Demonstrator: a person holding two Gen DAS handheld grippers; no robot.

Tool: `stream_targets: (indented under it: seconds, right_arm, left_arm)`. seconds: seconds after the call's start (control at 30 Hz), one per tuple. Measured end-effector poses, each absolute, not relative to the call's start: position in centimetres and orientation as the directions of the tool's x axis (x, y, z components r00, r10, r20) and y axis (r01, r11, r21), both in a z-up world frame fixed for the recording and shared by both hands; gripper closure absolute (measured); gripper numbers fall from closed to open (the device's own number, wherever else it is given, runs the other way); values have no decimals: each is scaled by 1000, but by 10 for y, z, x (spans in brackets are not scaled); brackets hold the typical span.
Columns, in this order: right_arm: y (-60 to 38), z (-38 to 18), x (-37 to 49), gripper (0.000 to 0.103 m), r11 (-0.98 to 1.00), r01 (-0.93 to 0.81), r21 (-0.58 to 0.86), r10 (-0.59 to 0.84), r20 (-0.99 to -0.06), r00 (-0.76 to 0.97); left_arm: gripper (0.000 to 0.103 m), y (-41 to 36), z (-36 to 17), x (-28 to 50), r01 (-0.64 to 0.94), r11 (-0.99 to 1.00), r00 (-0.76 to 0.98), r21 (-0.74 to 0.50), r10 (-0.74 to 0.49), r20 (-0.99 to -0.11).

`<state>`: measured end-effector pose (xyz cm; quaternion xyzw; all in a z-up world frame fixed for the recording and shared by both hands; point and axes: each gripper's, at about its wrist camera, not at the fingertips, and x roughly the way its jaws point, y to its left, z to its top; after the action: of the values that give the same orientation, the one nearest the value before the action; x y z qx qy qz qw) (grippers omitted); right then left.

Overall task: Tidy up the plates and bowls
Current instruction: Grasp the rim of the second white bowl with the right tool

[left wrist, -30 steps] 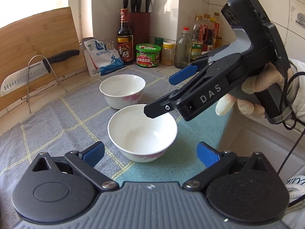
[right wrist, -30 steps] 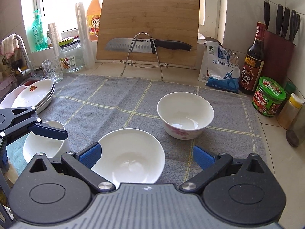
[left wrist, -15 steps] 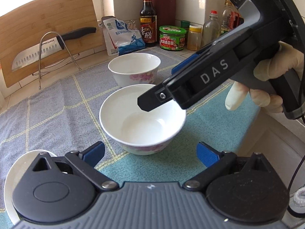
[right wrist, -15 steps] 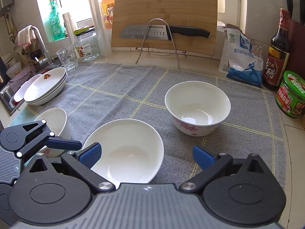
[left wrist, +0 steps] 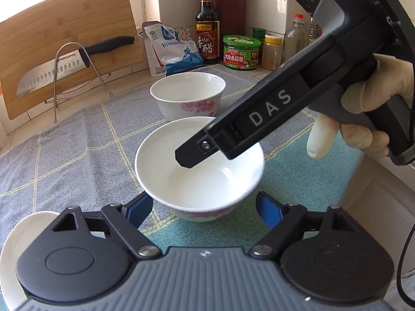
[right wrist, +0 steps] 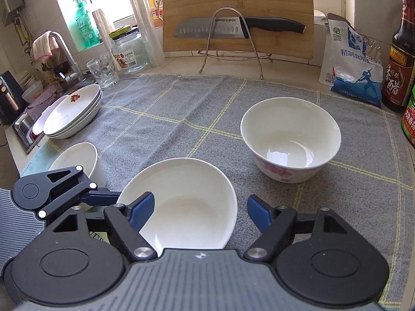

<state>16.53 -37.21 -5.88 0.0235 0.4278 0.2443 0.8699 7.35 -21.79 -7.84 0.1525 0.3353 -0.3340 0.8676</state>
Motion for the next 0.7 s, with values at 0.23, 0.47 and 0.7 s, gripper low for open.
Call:
stream_targets:
  seconds: [0.23, 0.47, 0.7]
  right_arm:
    - [-372, -61, 168, 36, 874, -404, 271, 459, -734, 500]
    - [-369, -60, 169, 36, 878, -396, 268, 450, -745, 493]
    - [-367, -54, 165, 36, 879, -397, 264, 448, -744, 496]
  left_arm:
    - [19, -216, -78, 75, 679, 733, 561, 44, -480, -674]
    - [19, -215, -78, 78, 680, 733, 558, 36, -485, -673]
    - [19, -213, -77, 77, 683, 730, 546, 24, -489, -680]
